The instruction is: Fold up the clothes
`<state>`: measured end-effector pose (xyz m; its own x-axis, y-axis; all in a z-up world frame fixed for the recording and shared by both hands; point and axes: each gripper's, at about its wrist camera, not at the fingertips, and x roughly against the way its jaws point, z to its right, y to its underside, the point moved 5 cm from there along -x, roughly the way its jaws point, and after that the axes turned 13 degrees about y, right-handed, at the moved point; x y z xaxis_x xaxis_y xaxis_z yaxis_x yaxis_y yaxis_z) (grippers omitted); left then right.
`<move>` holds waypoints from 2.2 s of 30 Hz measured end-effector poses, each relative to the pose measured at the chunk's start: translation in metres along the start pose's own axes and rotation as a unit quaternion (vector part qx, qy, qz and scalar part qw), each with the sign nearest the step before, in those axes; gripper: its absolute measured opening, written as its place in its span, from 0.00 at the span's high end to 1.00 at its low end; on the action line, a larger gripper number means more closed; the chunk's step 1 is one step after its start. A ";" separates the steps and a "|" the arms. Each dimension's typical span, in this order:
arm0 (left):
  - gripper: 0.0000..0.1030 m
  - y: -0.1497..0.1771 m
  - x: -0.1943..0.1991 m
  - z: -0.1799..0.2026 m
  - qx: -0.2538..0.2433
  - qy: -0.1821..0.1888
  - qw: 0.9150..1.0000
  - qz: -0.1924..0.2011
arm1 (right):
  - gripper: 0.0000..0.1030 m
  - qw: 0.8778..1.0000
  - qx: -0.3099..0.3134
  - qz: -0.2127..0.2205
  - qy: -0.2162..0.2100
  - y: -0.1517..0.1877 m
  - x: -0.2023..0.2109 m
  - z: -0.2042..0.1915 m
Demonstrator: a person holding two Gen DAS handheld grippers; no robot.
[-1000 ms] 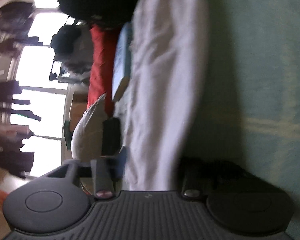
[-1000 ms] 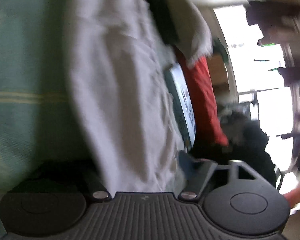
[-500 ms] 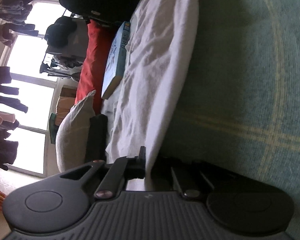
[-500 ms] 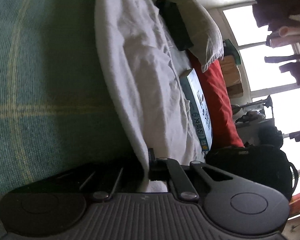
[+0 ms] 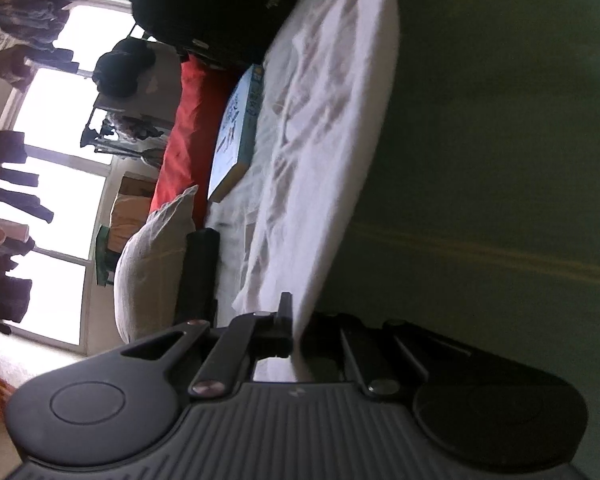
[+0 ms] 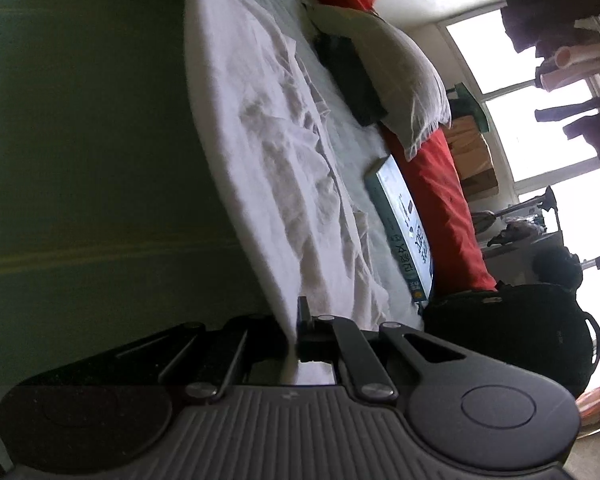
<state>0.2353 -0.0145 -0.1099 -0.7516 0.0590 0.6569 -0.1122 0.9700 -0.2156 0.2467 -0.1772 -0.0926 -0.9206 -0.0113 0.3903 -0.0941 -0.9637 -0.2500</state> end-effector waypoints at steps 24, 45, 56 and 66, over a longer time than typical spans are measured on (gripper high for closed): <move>0.93 0.023 0.088 0.095 0.009 0.051 0.999 -0.003 | 0.93 0.998 -0.034 -0.016 -0.051 0.014 0.119 -0.057; 0.60 0.083 0.057 -0.013 0.443 0.171 0.876 0.080 | 0.46 0.859 -0.480 -0.042 -0.172 0.042 0.063 0.021; 0.48 0.104 0.053 -0.021 0.531 0.173 0.827 0.064 | 0.34 0.782 -0.595 -0.059 -0.179 0.071 0.043 0.003; 0.37 0.084 0.013 -0.043 0.584 0.171 0.788 0.091 | 0.19 0.792 -0.589 -0.062 -0.147 0.057 0.045 -0.006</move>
<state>0.2444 0.0784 -0.0883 -0.6275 0.4256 0.6520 -0.6953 0.0707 -0.7152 0.1975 -0.2311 -0.0944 -0.7644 -0.1647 0.6233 -0.6254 -0.0453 -0.7790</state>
